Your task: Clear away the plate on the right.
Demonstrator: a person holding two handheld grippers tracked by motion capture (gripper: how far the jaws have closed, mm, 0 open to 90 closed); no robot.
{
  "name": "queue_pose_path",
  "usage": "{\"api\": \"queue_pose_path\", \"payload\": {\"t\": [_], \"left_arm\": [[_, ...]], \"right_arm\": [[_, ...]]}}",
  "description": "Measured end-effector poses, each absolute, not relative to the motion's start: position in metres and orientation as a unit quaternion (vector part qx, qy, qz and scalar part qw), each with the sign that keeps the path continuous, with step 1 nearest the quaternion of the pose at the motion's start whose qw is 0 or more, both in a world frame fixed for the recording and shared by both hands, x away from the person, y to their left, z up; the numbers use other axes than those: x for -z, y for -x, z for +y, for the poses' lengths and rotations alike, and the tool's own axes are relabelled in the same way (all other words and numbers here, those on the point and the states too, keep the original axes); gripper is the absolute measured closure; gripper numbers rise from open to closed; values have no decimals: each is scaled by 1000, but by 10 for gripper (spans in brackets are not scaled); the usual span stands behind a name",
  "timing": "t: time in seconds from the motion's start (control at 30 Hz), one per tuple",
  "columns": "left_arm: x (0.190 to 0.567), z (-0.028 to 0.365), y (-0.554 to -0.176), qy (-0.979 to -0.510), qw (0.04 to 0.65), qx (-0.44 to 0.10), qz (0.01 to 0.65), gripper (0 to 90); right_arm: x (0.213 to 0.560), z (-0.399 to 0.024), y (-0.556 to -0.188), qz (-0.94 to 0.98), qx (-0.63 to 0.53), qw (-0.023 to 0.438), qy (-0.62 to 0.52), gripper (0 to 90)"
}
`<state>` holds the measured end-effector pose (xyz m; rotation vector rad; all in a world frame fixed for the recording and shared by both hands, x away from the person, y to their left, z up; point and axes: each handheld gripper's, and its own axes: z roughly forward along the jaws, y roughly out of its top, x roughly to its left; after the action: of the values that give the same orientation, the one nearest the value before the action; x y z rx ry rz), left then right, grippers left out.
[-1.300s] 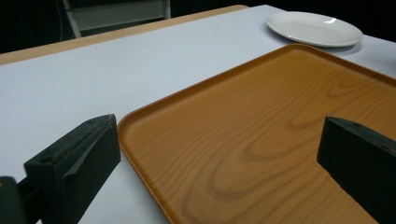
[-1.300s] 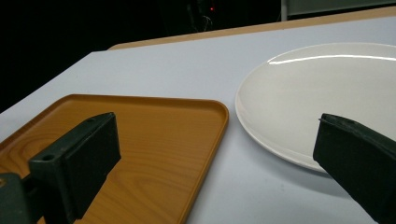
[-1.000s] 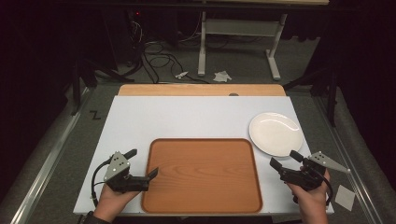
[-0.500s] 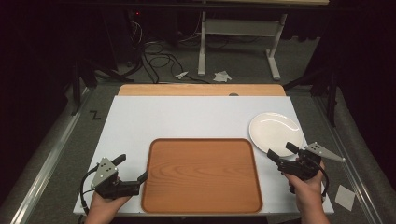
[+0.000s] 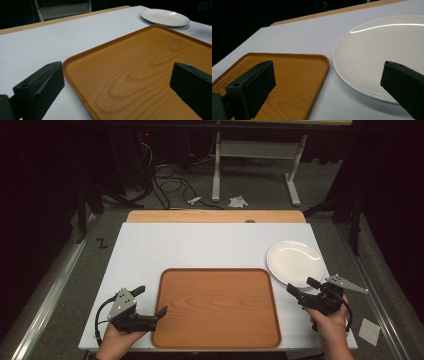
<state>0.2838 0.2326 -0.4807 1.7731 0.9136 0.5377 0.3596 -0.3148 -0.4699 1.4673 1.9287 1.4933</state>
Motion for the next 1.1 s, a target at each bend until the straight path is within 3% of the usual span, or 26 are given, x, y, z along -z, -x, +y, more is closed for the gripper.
{"api": "queue_pose_path", "payload": {"t": [0.3, 0.97, 1.1], "left_arm": [[478, 235, -285, -731, 522, -221, 380, 2], [476, 222, -298, -729, 537, -211, 369, 2], [473, 219, -299, -727, 543, -211, 362, 3]], "right_arm": [[477, -316, -364, 652, -509, 85, -555, 13], [490, -352, -351, 567, -532, 12, -629, 15], [490, -357, -347, 560, -530, 16, -636, 15]]}}
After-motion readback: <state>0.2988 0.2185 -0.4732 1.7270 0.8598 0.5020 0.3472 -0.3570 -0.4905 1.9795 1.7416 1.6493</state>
